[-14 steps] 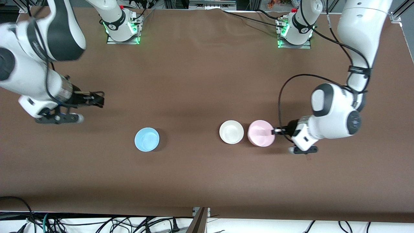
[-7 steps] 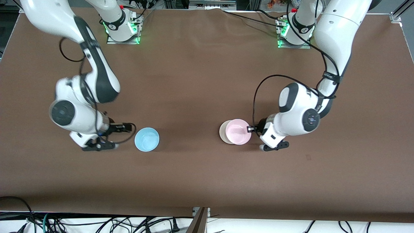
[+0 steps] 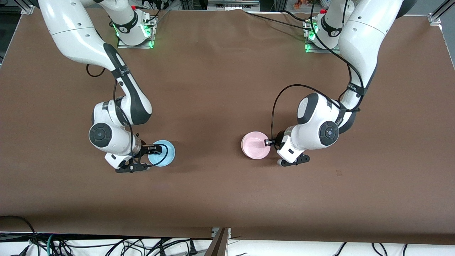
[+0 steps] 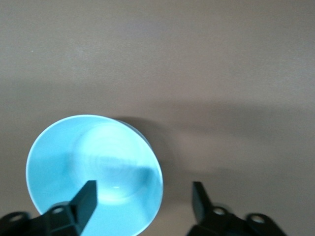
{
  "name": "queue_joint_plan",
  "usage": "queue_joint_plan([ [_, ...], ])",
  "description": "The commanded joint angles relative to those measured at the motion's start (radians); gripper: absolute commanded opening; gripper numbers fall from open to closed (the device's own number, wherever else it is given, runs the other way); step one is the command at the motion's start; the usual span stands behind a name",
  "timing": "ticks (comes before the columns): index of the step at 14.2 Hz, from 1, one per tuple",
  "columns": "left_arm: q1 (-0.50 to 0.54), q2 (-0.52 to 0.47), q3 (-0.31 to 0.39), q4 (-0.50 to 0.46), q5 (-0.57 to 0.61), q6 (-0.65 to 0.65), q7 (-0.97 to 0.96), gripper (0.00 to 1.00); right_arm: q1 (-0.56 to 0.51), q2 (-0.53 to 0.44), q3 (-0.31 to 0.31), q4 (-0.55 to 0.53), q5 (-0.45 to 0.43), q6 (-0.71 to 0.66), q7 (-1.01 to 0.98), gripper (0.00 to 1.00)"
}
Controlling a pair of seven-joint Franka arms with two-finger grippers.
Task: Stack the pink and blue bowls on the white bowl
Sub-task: 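Carry the pink bowl over the white bowl while the right gripper reaches the blue bowl, then grasp the blue bowl with the right gripper while the left gripper lowers the pink bowl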
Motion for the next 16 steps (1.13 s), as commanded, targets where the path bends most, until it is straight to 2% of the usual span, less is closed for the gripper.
queue_joint_plan([
  [1,-0.007,0.019,-0.002,0.025,0.031,0.009,-0.021,0.0,-0.001,0.021,0.001,0.022,0.018,0.016,-0.014,0.45],
  [3,-0.007,0.025,-0.002,0.027,0.031,0.009,-0.019,0.0,-0.001,0.031,0.001,0.022,0.018,0.02,-0.014,0.41],
  [6,-0.007,0.031,-0.004,0.025,0.078,0.009,-0.021,0.0,-0.003,0.037,0.001,0.02,0.018,0.031,-0.015,0.41],
  [8,-0.007,0.033,-0.004,0.023,0.083,0.01,-0.022,0.0,-0.003,0.037,0.001,0.022,0.02,0.031,-0.014,0.24],
  [10,-0.007,0.035,-0.004,0.023,0.083,0.009,-0.022,0.0,-0.003,0.035,0.006,0.023,0.024,0.03,-0.009,0.02],
  [14,-0.014,0.047,-0.004,0.025,0.083,0.01,-0.039,0.0,0.014,0.032,0.009,0.069,0.124,-0.021,0.001,0.0],
  [16,-0.014,0.051,-0.004,0.025,0.083,0.027,-0.054,0.0,0.046,0.032,0.009,0.121,0.146,-0.071,0.099,0.0],
])
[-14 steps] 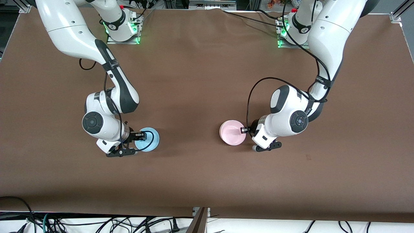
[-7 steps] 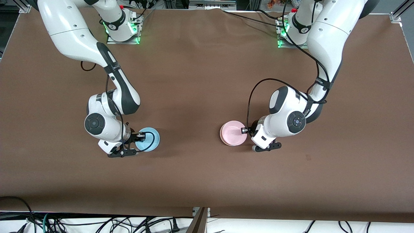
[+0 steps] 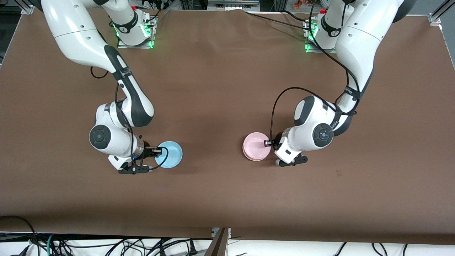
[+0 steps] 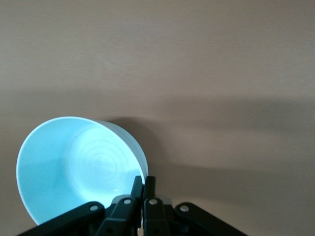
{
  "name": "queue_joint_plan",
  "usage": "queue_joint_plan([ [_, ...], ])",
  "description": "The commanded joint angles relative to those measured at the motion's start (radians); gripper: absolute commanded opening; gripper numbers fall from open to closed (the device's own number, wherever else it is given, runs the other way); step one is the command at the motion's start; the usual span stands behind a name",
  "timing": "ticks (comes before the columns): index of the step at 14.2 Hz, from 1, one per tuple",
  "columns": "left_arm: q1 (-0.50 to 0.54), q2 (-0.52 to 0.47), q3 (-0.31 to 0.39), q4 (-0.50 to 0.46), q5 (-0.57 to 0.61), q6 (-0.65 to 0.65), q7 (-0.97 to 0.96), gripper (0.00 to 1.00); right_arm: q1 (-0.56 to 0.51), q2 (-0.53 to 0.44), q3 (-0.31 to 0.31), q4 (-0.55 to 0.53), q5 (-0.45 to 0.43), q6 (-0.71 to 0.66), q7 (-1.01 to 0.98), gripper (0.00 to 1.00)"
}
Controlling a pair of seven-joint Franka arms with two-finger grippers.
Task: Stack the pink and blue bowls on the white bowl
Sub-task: 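Grasp the blue bowl with the right gripper while the left gripper lowers the pink bowl, then carry the blue bowl toward the stack while the left gripper releases and withdraws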
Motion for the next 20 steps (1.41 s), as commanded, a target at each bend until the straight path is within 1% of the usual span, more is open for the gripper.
queue_joint_plan([
  [1,-0.007,0.017,-0.002,0.024,0.029,0.021,-0.049,0.0,0.056,0.008,0.004,0.091,0.025,-0.089,0.137,0.0],
  [2,-0.009,0.019,-0.004,0.024,0.029,0.022,-0.056,0.0,0.078,0.01,0.004,0.111,0.023,-0.105,0.188,0.0],
  [3,-0.009,0.017,-0.004,0.026,0.029,0.022,-0.056,0.24,0.095,0.01,0.004,0.128,0.024,-0.108,0.237,0.0],
  [4,-0.007,0.013,-0.004,0.029,0.029,0.021,-0.055,0.88,0.11,0.01,0.004,0.14,0.024,-0.111,0.28,0.0],
  [5,-0.007,0.004,-0.004,0.035,0.031,0.01,-0.058,1.0,0.129,0.012,0.005,0.16,0.024,-0.118,0.324,0.0],
  [6,0.002,-0.016,-0.004,0.037,0.025,-0.01,-0.058,1.0,0.146,0.013,0.007,0.177,0.024,-0.123,0.37,0.0],
  [8,0.016,-0.073,0.007,0.038,0.031,-0.112,-0.053,1.0,0.185,0.015,0.008,0.203,0.024,-0.123,0.469,0.0],
  [10,0.05,-0.134,0.027,0.038,0.034,-0.183,-0.043,1.0,0.228,0.031,0.008,0.249,0.024,-0.123,0.568,0.0],
  [12,0.064,-0.199,0.109,0.038,0.038,-0.226,-0.041,1.0,0.293,0.083,0.008,0.339,0.023,-0.122,0.717,0.0],
  [13,0.067,-0.234,0.139,0.038,0.072,-0.266,-0.011,1.0,0.323,0.12,0.007,0.393,0.023,-0.12,0.797,0.0],
  [15,0.112,-0.315,0.148,0.038,0.188,-0.382,0.153,1.0,0.382,0.191,0.001,0.479,0.02,-0.1,0.93,0.0],
  [16,0.134,-0.354,0.15,0.038,0.21,-0.419,0.236,1.0,0.403,0.214,-0.001,0.503,0.017,-0.077,0.978,0.0],
  [18,0.183,-0.439,0.154,0.038,0.212,-0.442,0.333,1.0,0.439,0.242,-0.004,0.508,0.015,-0.007,1.055,0.0],
  [20,0.186,-0.518,0.206,0.038,0.212,-0.505,0.342,1.0,0.465,0.265,-0.006,0.534,0.014,0.015,1.121,0.0],
])
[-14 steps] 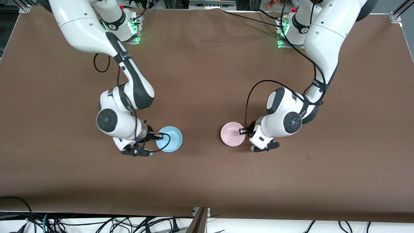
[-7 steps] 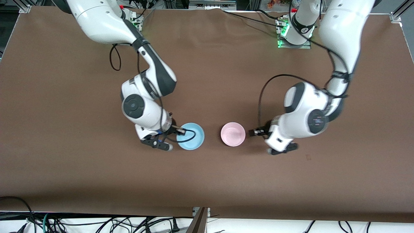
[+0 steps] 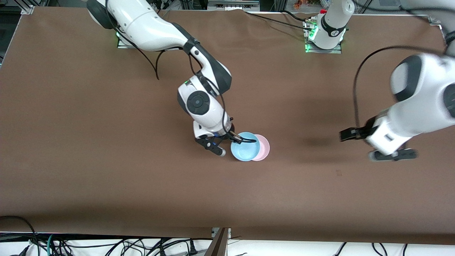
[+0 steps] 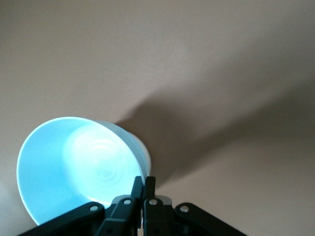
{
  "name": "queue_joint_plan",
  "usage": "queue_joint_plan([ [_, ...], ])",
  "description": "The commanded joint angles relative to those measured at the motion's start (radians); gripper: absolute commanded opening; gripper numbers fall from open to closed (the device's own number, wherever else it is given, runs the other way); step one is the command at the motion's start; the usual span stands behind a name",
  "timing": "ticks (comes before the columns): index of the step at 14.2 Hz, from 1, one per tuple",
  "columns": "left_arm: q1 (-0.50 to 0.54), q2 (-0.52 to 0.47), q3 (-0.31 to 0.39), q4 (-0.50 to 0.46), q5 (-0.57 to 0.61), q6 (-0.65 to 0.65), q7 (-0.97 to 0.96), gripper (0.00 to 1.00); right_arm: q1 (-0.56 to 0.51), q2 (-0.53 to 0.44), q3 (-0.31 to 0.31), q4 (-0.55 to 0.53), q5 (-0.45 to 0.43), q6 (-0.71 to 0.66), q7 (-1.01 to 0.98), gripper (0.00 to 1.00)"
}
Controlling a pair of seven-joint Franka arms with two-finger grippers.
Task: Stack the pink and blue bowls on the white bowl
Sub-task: 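Lower the blue bowl into the pink bowl with the right gripper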
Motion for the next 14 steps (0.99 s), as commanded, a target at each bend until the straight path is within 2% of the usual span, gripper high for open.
queue_joint_plan([
  [1,0.002,-0.117,0.052,-0.033,0.029,-0.091,0.05,1.0,0.032,0.053,-0.014,0.088,-0.002,0.007,0.078,0.0],
  [5,0.005,-0.135,0.099,0.041,0.027,-0.255,0.115,1.0,0.093,0.072,-0.063,0.089,-0.002,0.034,0.121,0.0],
  [14,0.014,-0.113,0.103,0.05,0.016,-0.263,0.113,1.0,0.129,0.098,-0.097,0.088,-0.017,0.057,0.121,0.0],
])
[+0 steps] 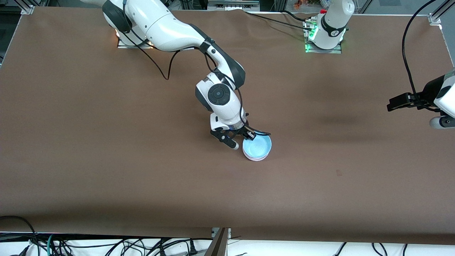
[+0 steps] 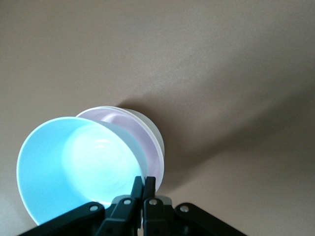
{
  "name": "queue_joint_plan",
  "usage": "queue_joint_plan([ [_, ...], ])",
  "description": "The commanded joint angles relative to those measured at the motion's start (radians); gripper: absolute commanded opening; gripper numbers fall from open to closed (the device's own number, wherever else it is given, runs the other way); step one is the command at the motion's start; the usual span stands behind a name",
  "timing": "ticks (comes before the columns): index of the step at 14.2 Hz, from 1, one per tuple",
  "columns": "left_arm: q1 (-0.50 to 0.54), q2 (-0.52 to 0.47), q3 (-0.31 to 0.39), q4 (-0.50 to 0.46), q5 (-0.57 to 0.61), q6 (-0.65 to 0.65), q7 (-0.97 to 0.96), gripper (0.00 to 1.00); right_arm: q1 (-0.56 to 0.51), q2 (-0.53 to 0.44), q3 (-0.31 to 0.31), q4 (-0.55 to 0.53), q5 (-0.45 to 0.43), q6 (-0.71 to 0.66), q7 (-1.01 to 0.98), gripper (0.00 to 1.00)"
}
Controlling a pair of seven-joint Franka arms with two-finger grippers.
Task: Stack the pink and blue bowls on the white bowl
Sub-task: 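Lower the blue bowl into the pink bowl with the right gripper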
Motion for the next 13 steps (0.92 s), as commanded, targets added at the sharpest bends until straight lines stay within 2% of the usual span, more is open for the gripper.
queue_joint_plan([
  [1,-0.012,0.012,-0.004,0.028,0.017,-0.02,0.012,1.0,0.019,0.037,-0.022,0.044,-0.029,0.006,0.014,0.0],
  [13,-0.007,0.017,-0.004,0.031,0.009,-0.019,0.012,1.0,0.033,0.053,-0.022,0.042,-0.066,0.025,0.009,0.0],
])
